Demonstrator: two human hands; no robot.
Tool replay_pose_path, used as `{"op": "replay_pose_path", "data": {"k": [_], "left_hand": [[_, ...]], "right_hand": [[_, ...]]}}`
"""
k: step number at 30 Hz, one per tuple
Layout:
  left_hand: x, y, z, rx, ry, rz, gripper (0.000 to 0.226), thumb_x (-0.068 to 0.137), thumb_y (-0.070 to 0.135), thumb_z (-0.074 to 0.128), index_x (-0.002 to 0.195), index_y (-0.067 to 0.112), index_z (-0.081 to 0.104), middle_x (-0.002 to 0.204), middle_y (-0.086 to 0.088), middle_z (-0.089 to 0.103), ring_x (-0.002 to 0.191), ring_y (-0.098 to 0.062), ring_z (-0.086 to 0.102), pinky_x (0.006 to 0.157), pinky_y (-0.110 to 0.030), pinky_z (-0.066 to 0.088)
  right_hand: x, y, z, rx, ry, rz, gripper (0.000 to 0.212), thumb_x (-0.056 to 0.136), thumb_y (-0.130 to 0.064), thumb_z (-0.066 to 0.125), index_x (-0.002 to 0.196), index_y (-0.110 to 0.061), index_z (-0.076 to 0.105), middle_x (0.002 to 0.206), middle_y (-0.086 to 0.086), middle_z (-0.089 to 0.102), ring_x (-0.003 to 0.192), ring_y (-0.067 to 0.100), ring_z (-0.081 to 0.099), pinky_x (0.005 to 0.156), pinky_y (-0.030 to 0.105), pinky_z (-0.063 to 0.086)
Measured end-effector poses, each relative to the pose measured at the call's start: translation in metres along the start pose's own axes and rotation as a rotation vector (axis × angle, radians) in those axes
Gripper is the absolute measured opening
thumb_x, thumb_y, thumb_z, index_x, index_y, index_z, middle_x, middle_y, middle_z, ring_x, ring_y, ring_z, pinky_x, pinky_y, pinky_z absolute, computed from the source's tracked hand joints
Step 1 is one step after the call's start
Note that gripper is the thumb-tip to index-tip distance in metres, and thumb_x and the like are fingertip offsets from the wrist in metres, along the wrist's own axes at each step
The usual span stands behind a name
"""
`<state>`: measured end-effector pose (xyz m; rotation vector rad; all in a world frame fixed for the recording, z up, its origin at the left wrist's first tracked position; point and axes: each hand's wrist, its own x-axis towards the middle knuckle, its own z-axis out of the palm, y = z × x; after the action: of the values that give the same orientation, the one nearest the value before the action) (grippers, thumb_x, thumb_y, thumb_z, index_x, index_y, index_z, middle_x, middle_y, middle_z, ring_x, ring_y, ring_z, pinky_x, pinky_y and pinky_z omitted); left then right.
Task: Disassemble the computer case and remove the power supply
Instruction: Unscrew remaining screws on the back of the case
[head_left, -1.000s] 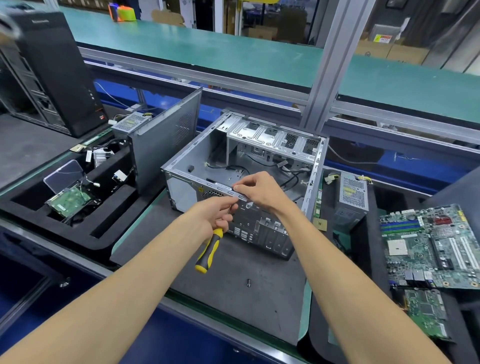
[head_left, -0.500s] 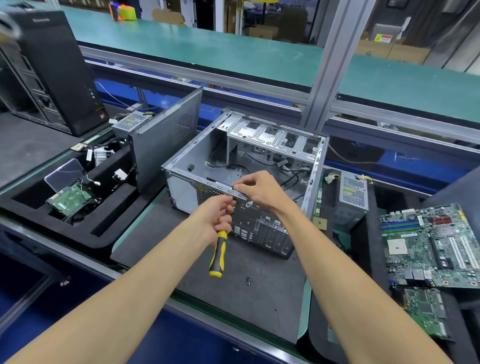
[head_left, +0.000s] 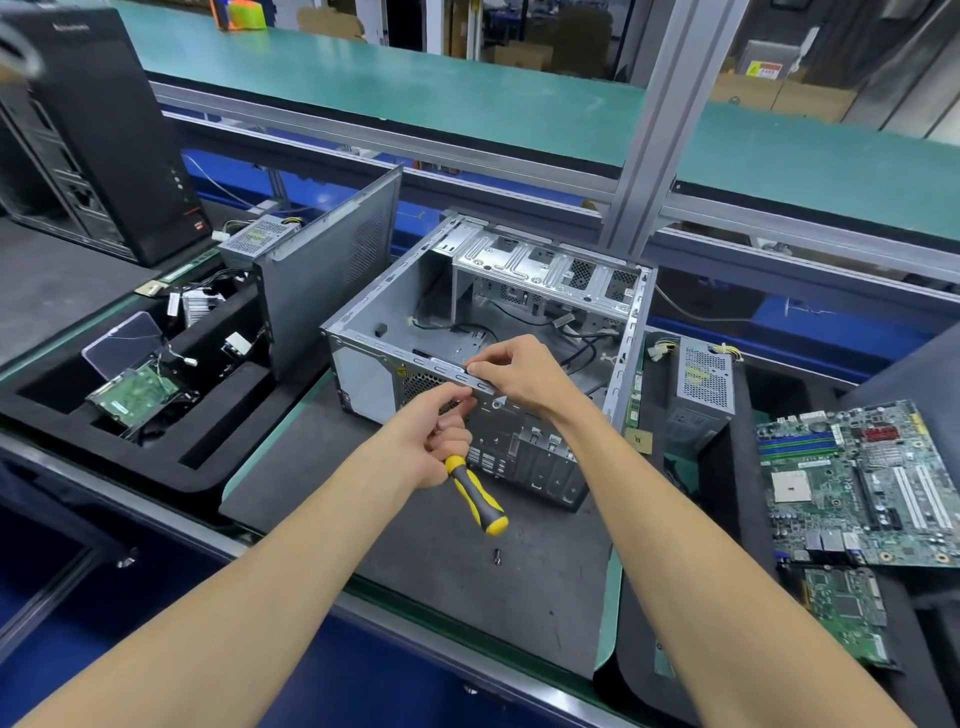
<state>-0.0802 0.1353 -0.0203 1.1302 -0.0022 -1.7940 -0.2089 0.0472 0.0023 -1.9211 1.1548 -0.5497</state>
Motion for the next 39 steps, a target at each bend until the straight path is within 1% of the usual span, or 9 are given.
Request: {"op": "replay_pose_path", "data": {"k": [5,12,17,20,26,28,31,34,39], "left_hand": [[0.002,0.005,0.003,0.057,0.034,0.004,0.014,0.085,0.019,0.065,0.075,0.013,0.058,0.049,0.008,0.021,0.035,-0.008,0.016,0.027,-0.018,0.014],[0.006,-0.002,-0.003,0.178,0.059,0.051,0.041,0.086,0.017,0.06,0.046,0.016,0.05,0.05,0.007,0.019,0.036,-0.007,0.013,0.027,-0.019,0.013],[0.002,-0.003,-0.001,0.124,0.022,0.078,0.022,0.091,0.016,0.06,0.071,0.015,0.053,0.051,0.007,0.027,0.036,-0.006,0.016,0.027,-0.018,0.014],[-0.001,-0.002,-0.002,0.096,-0.01,0.105,0.017,0.094,0.02,0.062,0.079,0.012,0.059,0.05,0.008,0.031,0.035,-0.004,0.018,0.027,-0.017,0.014],[-0.004,-0.009,-0.005,0.142,0.047,0.14,0.017,0.092,0.023,0.063,0.079,0.013,0.058,0.051,0.007,0.029,0.035,-0.005,0.017,0.028,-0.016,0.013],[-0.004,-0.019,-0.01,0.346,0.1,0.158,0.014,0.09,0.02,0.064,0.08,0.013,0.058,0.052,0.007,0.025,0.036,-0.005,0.015,0.03,-0.017,0.011],[-0.004,-0.044,-0.024,0.938,0.208,0.304,0.012,0.082,0.02,0.072,0.076,0.015,0.064,0.047,0.009,0.038,0.035,-0.007,0.029,0.036,-0.016,0.02],[0.0,-0.068,-0.037,1.566,0.3,0.442,0.008,0.078,0.027,0.071,0.074,0.023,0.066,0.071,0.009,0.066,0.069,-0.011,0.063,0.061,-0.021,0.046],[0.011,-0.09,-0.052,1.808,0.262,0.51,0.008,0.083,0.028,0.066,0.078,0.031,0.06,0.08,0.011,0.061,0.074,-0.018,0.058,0.067,-0.026,0.041]], "right_hand": [[0.001,0.001,0.001,-0.023,0.015,-0.007,0.014,0.093,-0.022,0.068,0.093,-0.018,0.081,0.078,0.01,0.074,0.047,0.001,0.045,0.049,0.013,0.039],[0.004,0.004,0.002,-0.018,0.019,0.002,0.013,0.092,-0.022,0.069,0.089,-0.018,0.081,0.065,0.004,0.069,0.043,0.0,0.041,0.047,0.014,0.037],[0.004,0.004,0.001,-0.017,0.023,-0.003,0.014,0.092,-0.022,0.069,0.091,-0.017,0.081,0.076,0.011,0.074,0.043,-0.001,0.044,0.046,0.012,0.036],[0.004,0.003,0.001,-0.008,0.015,-0.002,0.014,0.093,-0.022,0.068,0.092,-0.016,0.081,0.067,0.006,0.07,0.041,-0.001,0.043,0.044,0.012,0.035],[0.003,0.002,0.002,-0.013,0.02,0.01,0.013,0.092,-0.023,0.069,0.093,-0.018,0.081,0.079,0.012,0.075,0.05,0.005,0.048,0.048,0.015,0.039],[0.003,0.002,0.001,-0.016,0.023,0.015,0.013,0.093,-0.024,0.069,0.094,-0.018,0.081,0.076,0.011,0.074,0.049,0.005,0.048,0.047,0.014,0.039],[0.002,0.001,0.0,-0.015,0.003,0.02,0.014,0.094,-0.024,0.069,0.096,-0.016,0.081,0.067,0.007,0.069,0.045,0.001,0.049,0.048,0.014,0.041],[0.0,-0.002,-0.001,-0.01,-0.006,0.02,0.015,0.095,-0.022,0.068,0.097,-0.014,0.08,0.062,0.002,0.065,0.042,0.0,0.046,0.049,0.016,0.043],[-0.004,-0.004,-0.002,-0.006,-0.008,0.013,0.016,0.096,-0.019,0.067,0.097,-0.01,0.08,0.061,0.003,0.062,0.037,-0.001,0.044,0.043,0.012,0.037]]}}
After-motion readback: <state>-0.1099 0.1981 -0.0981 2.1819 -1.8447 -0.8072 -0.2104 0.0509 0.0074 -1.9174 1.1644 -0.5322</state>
